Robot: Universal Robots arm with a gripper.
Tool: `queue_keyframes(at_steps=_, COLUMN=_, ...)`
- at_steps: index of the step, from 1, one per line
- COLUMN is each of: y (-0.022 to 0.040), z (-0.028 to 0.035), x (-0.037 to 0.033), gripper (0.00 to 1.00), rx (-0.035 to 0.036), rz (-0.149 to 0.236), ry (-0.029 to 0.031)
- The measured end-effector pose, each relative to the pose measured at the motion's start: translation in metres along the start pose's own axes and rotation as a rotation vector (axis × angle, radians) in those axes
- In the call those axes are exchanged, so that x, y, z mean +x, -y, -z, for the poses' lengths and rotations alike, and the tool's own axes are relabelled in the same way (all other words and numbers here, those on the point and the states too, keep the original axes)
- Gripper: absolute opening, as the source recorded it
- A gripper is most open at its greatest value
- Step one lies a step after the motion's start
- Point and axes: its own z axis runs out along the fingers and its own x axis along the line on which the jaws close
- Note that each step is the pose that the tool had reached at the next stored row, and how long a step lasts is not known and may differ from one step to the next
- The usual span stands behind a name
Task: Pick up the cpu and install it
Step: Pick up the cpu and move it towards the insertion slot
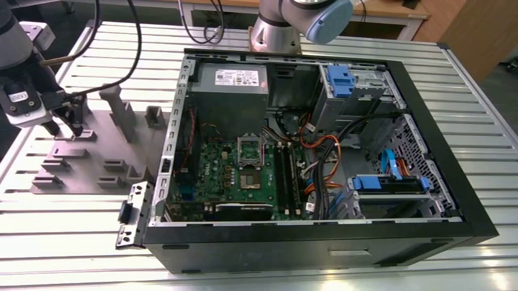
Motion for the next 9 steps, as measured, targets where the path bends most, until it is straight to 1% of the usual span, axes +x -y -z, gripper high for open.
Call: queue_keyframes(at_steps=9, y=-0.0001, z=0.0033, x=0.0, gripper=0.47, rx=0.0, rz=0.0, ry=0.0)
